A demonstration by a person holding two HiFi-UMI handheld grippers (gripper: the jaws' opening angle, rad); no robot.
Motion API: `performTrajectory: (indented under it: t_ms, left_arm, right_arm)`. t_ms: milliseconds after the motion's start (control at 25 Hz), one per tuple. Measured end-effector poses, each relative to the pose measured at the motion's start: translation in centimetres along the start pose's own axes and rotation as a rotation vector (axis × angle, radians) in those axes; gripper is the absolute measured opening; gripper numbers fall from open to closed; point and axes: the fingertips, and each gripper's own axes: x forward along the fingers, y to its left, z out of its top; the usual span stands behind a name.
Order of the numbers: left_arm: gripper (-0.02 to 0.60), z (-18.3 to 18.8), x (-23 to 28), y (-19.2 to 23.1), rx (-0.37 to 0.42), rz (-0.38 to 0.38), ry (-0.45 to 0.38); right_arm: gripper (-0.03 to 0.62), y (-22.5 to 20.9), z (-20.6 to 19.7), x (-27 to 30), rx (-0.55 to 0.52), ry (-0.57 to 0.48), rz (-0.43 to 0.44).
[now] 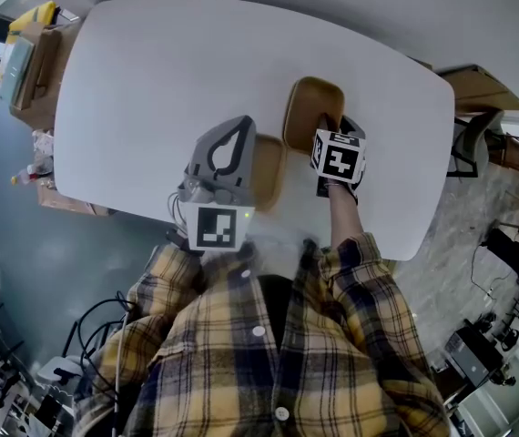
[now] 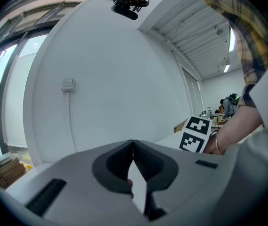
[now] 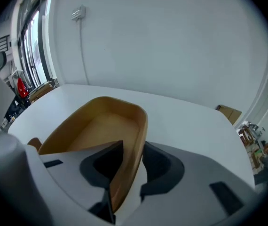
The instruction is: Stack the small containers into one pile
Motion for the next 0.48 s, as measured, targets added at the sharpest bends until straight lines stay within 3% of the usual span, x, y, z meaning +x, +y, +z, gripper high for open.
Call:
performTrajectory:
  t_ms: [480]
  left_arm:
    - [0.018, 0.18, -0.22, 0.25, 0.002, 0.014, -0.008]
  right_arm:
    - [0.133, 0.38, 0.09, 0.6, -0.155, 0.011, -0.063]
